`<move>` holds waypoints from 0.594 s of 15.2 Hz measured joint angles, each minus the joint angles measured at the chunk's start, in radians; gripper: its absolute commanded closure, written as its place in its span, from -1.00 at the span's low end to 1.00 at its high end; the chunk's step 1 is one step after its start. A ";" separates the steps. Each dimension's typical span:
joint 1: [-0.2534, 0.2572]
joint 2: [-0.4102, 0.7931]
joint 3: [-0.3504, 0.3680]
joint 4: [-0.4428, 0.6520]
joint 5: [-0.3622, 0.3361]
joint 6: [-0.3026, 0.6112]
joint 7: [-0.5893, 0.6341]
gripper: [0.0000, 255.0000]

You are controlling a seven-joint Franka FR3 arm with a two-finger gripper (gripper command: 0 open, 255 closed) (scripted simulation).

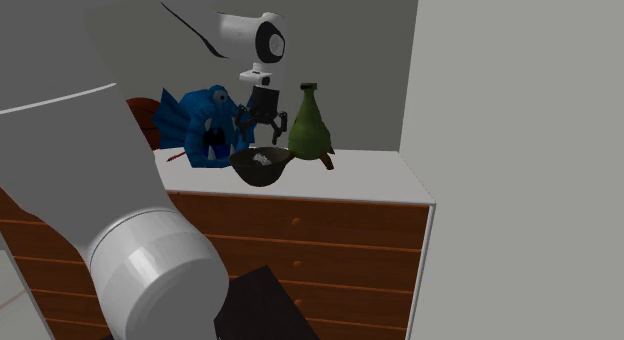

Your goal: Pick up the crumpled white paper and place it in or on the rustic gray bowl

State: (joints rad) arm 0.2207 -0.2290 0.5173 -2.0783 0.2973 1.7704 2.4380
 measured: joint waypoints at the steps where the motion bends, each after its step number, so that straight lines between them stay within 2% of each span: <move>1: -0.002 0.006 -0.002 0.034 -0.005 -0.028 0.006 -1.00; 4: -0.008 0.010 -0.010 0.085 -0.012 -0.077 0.007 -1.00; 9: -0.009 0.010 -0.012 0.090 -0.013 -0.083 0.007 -1.00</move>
